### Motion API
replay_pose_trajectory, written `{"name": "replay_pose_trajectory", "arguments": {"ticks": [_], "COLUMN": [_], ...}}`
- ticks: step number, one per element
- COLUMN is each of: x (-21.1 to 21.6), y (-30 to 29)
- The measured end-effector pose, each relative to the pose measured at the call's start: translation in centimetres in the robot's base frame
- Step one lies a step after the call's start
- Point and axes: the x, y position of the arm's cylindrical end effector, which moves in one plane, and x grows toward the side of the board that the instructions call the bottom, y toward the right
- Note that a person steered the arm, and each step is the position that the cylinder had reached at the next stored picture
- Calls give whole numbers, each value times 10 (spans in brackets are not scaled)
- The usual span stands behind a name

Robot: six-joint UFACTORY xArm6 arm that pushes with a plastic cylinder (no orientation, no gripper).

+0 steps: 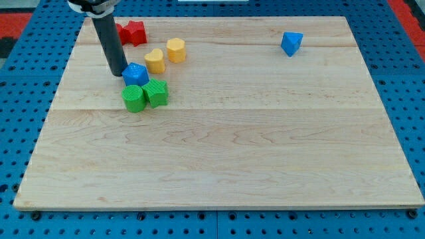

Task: Place the blue cube at the top right of the green star

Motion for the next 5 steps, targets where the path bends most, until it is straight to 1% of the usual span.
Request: {"name": "replay_pose_trajectory", "arguments": {"ticks": [1, 2, 5], "x": [1, 8, 8], "y": [0, 20, 196]}}
